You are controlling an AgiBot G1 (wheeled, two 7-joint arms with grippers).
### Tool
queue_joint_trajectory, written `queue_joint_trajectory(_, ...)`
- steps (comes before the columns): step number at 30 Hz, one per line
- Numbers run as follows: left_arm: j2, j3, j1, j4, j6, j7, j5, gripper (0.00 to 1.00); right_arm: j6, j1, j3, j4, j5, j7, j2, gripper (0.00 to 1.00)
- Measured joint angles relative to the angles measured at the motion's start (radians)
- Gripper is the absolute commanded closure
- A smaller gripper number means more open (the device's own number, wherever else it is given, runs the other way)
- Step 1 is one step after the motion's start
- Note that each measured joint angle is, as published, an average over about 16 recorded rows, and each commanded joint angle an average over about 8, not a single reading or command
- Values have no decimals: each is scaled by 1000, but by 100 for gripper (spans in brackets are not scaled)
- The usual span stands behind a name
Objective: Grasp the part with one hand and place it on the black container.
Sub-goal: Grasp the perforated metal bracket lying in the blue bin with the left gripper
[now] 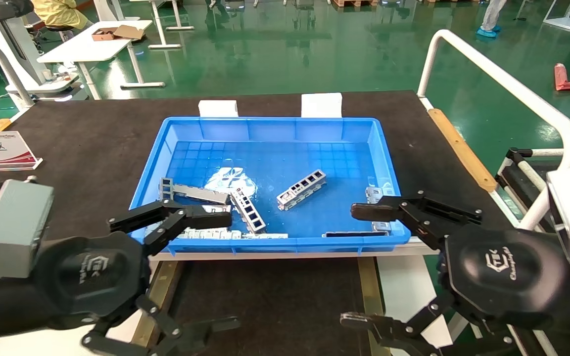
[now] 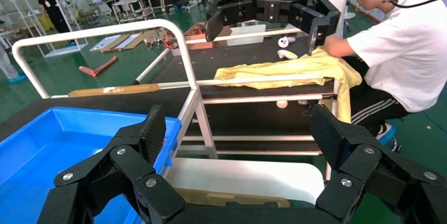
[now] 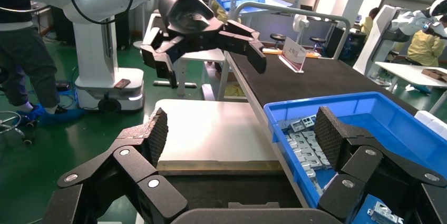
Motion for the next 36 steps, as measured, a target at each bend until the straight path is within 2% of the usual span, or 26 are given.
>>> queue_joint_trajectory(9,77,56,-54,29,-82,-12,122,0,0,0,0,0,0,0,0,0)
queue_joint_trajectory(18,185,118,-126,131,-167,-5,255,0,0,0,0,0,0,0,0,0)
queue_joint_trajectory(28,319,164,-197,324,-268,48,362,0,0,0,0,0,0,0,0,0)
queue_joint_trajectory(36,447,191,-270,531,-348,132,425,0,0,0,0,0,0,0,0,0)
